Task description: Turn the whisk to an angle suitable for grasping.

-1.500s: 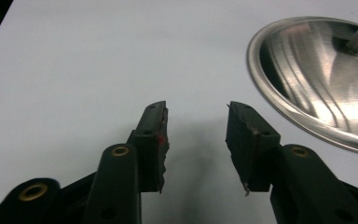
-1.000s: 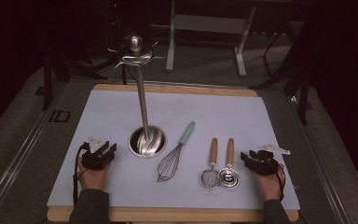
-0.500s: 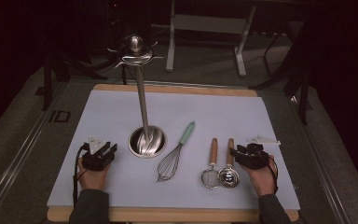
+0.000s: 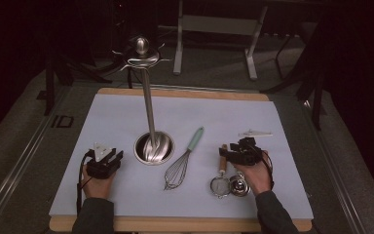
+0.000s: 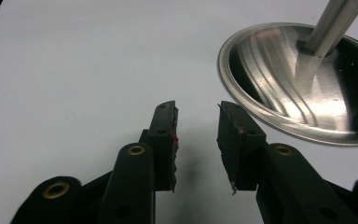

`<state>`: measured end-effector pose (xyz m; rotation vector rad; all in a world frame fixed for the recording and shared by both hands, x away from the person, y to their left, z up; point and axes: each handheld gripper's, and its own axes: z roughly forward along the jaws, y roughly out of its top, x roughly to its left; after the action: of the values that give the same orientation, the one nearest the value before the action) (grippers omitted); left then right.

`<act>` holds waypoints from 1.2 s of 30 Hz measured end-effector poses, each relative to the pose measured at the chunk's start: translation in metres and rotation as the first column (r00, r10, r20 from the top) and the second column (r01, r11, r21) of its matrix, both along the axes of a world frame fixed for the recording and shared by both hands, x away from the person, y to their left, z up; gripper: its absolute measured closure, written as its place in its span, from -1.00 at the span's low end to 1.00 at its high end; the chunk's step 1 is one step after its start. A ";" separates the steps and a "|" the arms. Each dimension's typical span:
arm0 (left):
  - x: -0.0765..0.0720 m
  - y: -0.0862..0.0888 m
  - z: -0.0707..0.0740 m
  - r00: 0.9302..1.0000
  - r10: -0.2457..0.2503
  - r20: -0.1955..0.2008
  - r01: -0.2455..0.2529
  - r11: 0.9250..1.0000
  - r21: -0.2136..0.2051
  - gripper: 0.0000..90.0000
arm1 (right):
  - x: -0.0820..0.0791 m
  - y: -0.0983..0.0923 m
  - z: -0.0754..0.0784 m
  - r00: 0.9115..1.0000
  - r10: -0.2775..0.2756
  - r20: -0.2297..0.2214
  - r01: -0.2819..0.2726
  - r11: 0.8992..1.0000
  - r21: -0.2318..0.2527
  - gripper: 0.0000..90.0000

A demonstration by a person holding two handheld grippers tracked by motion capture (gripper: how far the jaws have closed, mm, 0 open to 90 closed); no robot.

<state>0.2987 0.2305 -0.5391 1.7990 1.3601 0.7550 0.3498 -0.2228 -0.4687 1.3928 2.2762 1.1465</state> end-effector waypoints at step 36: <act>-0.001 0.003 0.000 1.000 0.018 0.007 -0.017 1.000 -0.024 0.45 | 0.059 0.109 -0.041 0.968 0.024 -0.251 -0.036 0.998 -0.045 -0.32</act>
<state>0.2980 0.2330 -0.5391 1.7663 1.3766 0.7504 0.4087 -0.1139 -0.5099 1.5681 2.4849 0.9629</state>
